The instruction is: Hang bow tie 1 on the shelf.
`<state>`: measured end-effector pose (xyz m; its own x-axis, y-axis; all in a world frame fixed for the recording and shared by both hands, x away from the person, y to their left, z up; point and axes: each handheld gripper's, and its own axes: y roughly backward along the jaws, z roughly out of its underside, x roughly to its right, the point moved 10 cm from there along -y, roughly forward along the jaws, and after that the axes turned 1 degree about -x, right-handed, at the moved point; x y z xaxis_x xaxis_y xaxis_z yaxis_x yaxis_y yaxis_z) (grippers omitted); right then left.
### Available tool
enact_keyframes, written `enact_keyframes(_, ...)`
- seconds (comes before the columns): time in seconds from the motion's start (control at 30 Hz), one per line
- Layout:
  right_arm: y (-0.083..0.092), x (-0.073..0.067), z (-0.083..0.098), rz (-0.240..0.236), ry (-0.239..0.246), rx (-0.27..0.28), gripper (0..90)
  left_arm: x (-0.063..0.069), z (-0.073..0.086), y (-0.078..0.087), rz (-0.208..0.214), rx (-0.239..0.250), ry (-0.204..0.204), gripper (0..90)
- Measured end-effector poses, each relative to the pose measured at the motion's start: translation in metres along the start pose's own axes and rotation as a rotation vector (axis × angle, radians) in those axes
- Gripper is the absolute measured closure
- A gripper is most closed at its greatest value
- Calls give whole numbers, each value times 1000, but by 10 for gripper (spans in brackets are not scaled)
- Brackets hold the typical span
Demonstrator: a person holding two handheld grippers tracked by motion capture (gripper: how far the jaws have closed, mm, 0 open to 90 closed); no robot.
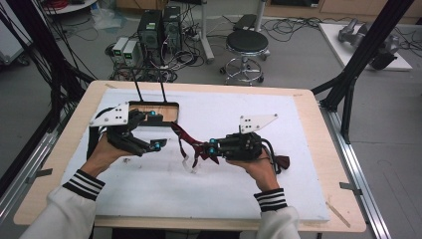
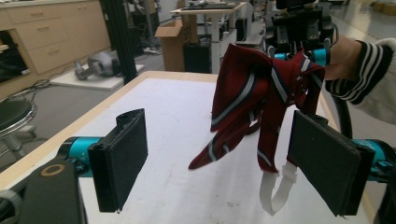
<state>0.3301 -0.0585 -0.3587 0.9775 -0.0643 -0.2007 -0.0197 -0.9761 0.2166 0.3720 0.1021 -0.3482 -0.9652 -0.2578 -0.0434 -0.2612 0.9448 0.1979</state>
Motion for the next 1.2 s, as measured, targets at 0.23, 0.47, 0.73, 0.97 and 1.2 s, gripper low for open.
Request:
enact_keyframes(0.23,-7,-5,-3,-41,16,-9,865,5,-1,-8,48,-19,-7,209)
enact_keyframes(0.47,-8,-8,-3,-65,15,-5,865,12,-1,-12,115,-4,-30,274)
enact_keyframes(0.73,-11,-8,-2,-70,9,-11,864,20,-4,-12,176,23,-43,445)
enact_keyframes(0.97,-13,-5,-2,-59,5,-13,864,22,-5,-9,183,28,-43,570)
enact_keyframes(1.2,-12,0,-2,-35,2,-16,864,24,-2,-8,196,9,-48,772)
